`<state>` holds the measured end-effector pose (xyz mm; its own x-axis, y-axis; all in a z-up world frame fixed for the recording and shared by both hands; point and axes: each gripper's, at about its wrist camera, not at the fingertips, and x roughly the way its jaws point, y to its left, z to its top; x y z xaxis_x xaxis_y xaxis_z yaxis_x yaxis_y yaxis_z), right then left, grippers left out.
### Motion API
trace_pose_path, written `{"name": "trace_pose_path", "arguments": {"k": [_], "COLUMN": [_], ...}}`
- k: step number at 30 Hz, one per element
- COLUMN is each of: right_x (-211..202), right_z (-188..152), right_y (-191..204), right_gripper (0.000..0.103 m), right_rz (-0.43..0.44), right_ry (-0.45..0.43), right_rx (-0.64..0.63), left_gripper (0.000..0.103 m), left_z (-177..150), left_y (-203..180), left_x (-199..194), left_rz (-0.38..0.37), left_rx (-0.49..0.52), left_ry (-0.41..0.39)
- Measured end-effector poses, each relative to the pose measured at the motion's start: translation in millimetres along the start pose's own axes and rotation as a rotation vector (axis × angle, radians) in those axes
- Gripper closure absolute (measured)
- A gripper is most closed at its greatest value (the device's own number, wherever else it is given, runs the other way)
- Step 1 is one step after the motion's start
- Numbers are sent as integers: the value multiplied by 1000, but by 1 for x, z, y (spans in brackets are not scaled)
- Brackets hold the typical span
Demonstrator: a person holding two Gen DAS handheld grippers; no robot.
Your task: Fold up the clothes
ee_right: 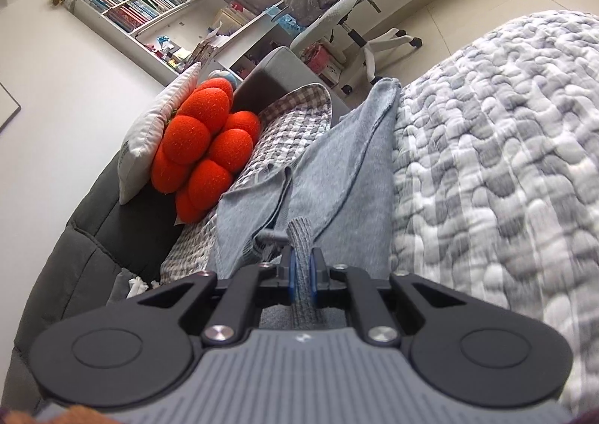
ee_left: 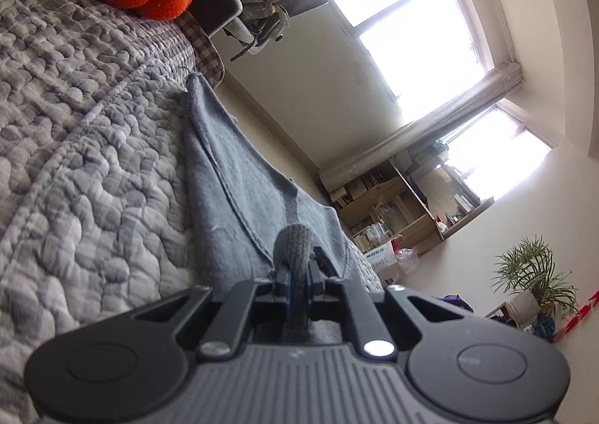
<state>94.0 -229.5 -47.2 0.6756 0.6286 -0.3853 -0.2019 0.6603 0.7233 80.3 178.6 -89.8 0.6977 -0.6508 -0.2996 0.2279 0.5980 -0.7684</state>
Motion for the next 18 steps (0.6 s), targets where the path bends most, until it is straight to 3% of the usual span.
{"name": "trace_pose_path", "arguments": {"k": [15,18], "right_x": [15,13], "right_z": [1,1], "right_y": [-16,-6], "right_gripper": [94,86], "right_rz": [-61,-88], "right_ry": [-19,-16], "right_rx": [-8,-53], "left_gripper": [95,89], "left_z": [11,11], "left_y": [5,-2], "left_x": [21,14], "left_rz": [112,126], "left_rx": [54,65], "left_ry": [21,16]}}
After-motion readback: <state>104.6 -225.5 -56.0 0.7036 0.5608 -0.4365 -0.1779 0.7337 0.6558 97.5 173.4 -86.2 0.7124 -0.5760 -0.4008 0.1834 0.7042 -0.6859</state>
